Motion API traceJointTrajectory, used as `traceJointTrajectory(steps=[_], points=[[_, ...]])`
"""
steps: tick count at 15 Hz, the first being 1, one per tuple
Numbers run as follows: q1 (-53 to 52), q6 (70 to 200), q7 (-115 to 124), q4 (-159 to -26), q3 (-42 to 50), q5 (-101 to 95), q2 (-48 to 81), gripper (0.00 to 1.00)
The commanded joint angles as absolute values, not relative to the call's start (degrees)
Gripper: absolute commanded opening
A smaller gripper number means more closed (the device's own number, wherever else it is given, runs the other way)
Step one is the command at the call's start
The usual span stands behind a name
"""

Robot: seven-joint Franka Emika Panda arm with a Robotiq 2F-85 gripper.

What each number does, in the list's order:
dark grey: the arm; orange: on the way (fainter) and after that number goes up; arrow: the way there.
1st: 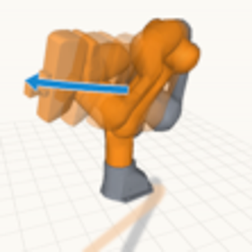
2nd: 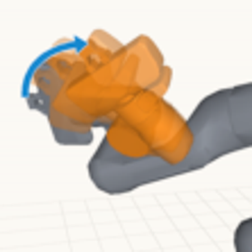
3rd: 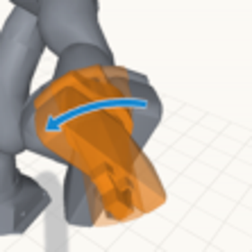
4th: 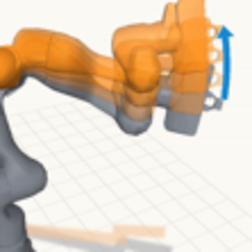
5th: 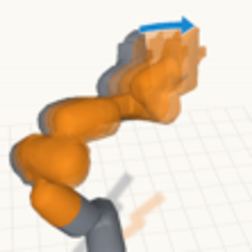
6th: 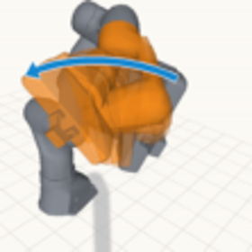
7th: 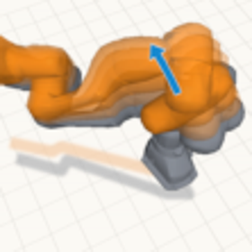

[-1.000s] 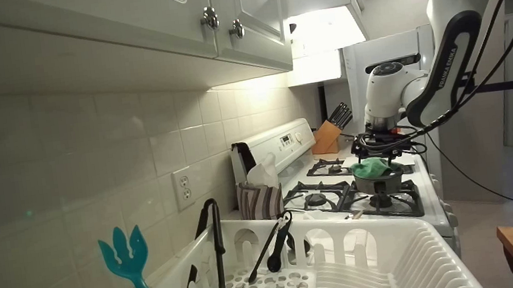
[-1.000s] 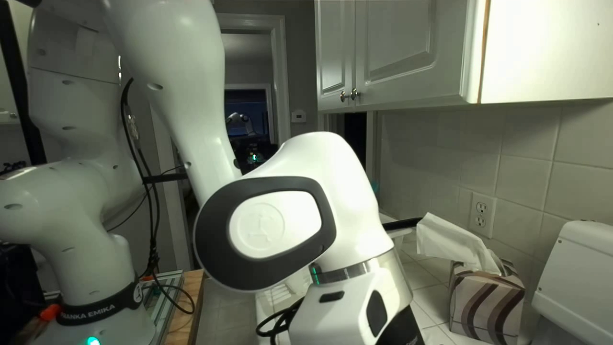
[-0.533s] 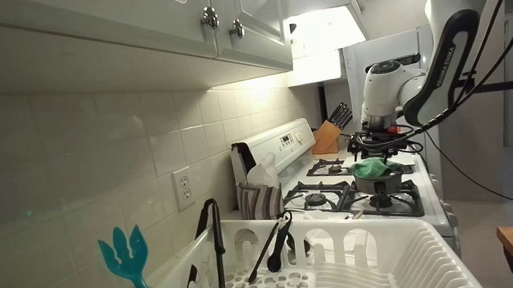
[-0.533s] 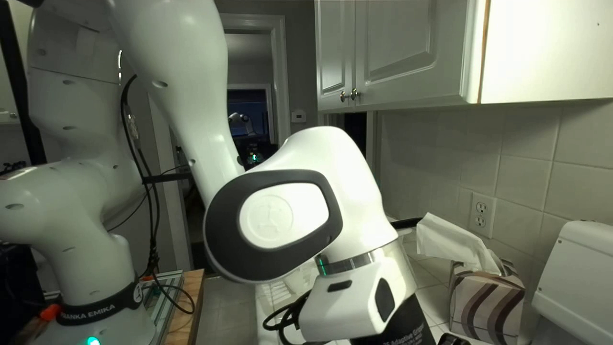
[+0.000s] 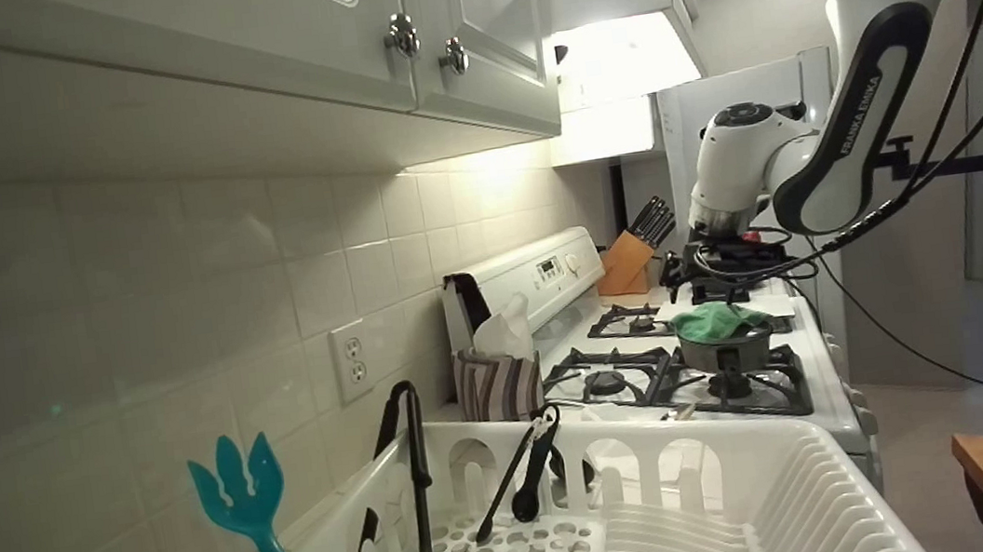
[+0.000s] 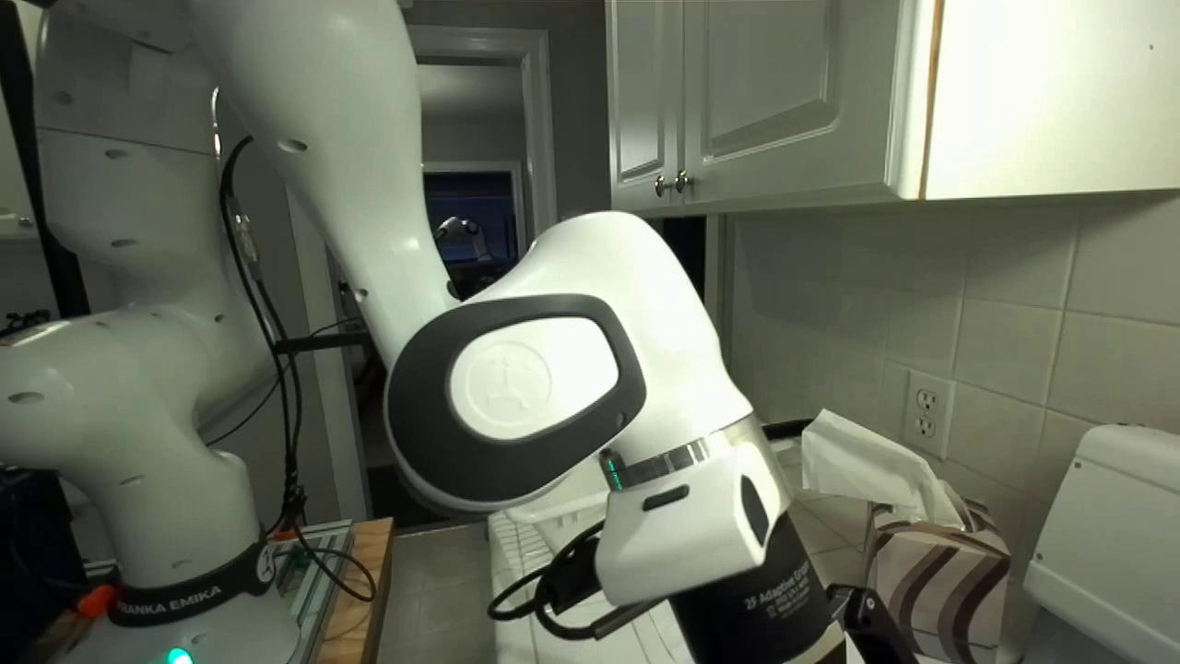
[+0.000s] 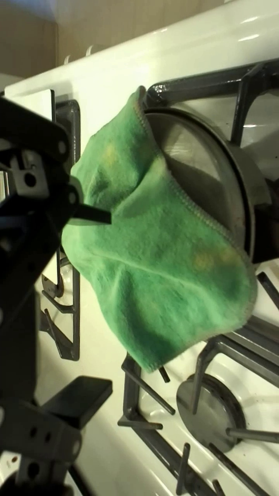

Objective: Put the lid on top of the pot

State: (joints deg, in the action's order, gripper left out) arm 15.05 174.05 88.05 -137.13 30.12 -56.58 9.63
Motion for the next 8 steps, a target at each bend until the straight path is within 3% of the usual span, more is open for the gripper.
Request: traceJointTrajectory(steps=[1,8], points=[[16.62,174.17,79.37,-140.53,28.42,-54.24,5.2,1.0],[16.56,171.65,59.63,-145.97,25.96,-44.33,-1.77,1.0]])
